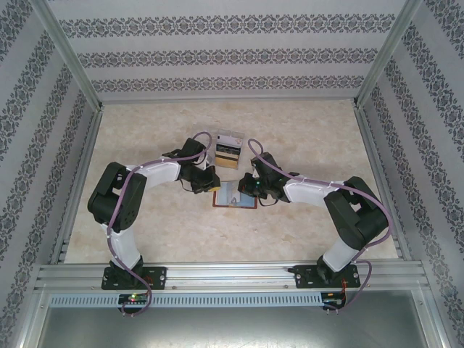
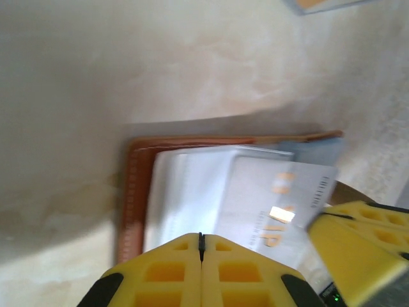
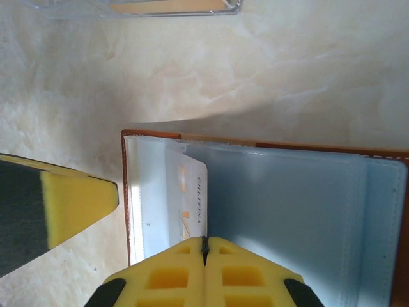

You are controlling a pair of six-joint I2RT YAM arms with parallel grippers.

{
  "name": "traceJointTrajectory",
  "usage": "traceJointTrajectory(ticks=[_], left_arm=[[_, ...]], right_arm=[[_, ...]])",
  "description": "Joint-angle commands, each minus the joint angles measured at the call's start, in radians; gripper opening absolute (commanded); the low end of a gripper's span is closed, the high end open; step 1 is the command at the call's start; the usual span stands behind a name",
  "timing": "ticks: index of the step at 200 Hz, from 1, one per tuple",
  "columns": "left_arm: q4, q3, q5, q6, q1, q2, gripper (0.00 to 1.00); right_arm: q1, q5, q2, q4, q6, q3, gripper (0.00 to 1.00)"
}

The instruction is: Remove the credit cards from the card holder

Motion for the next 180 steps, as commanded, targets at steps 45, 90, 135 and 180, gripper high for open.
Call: traceJointTrajectory(ticks=[45, 90, 135, 180], left_arm=[[0.052, 0.022, 0.055, -0.018, -0.039, 0.071, 0.03], [0.009, 0.021, 0.011, 0.002, -0.043, 0.1, 0.0], [-0.022, 0.018, -0.016, 0.017, -0.041, 0.1, 0.0], [-0.063, 0.039, -0.04, 0.032, -0.037, 0.059, 0.07]], right_arm=[[-0.012, -0.037, 0.023, 0.05, 0.011, 0.005, 0.07], [-0.003, -0.14, 0.053, 0.153, 0.062, 0.011, 0.17], [0.007, -0.12, 0.087, 0.105, 0.065, 0.045, 0.19], [0.006, -0.013, 0.032, -0.06, -0.019, 0.068, 0.03]])
